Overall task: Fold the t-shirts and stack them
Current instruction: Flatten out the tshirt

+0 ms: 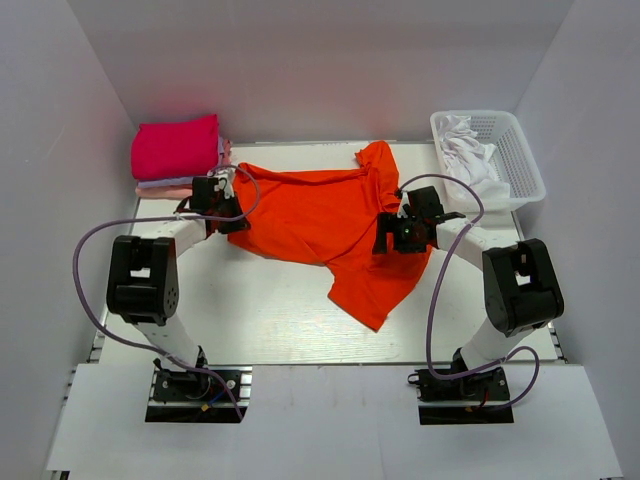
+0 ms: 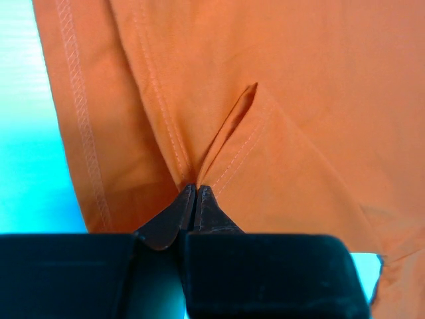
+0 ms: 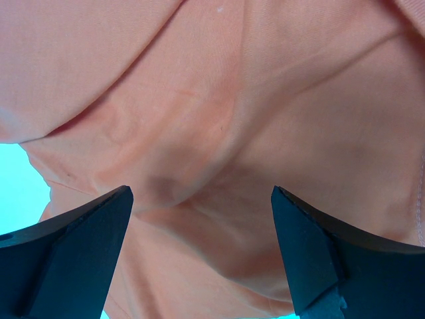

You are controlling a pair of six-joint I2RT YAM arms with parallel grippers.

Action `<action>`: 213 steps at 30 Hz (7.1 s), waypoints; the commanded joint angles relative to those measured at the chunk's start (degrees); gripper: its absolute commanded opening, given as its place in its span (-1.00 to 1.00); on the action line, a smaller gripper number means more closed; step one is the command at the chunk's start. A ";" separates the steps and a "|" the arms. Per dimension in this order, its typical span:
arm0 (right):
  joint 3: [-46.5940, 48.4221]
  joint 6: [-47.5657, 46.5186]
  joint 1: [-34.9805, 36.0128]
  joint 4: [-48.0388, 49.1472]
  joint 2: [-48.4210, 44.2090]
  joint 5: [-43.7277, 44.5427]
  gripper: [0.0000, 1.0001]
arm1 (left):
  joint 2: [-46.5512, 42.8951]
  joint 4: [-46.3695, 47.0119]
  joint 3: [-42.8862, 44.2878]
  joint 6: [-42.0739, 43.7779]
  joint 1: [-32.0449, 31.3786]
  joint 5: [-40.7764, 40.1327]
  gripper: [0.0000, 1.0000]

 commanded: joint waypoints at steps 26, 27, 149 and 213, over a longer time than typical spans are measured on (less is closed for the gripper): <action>-5.85 15.72 -2.68 -11.87 -12.96 22.79 0.71 | -16.23 -16.55 -2.93 -11.25 -0.69 -12.82 -1.00; -5.59 15.89 -3.21 -11.08 -12.52 22.43 0.67 | -16.23 -16.55 -2.93 -11.25 -0.69 -12.82 -1.00; 54.97 -24.38 21.66 5.81 -47.67 31.17 -1.00 | -48.04 -39.13 54.26 -9.85 0.45 -6.16 -1.00; 7.06 -26.47 10.33 48.87 -16.04 55.40 -1.00 | -11.50 -1.61 15.34 -11.79 0.27 -6.23 -1.00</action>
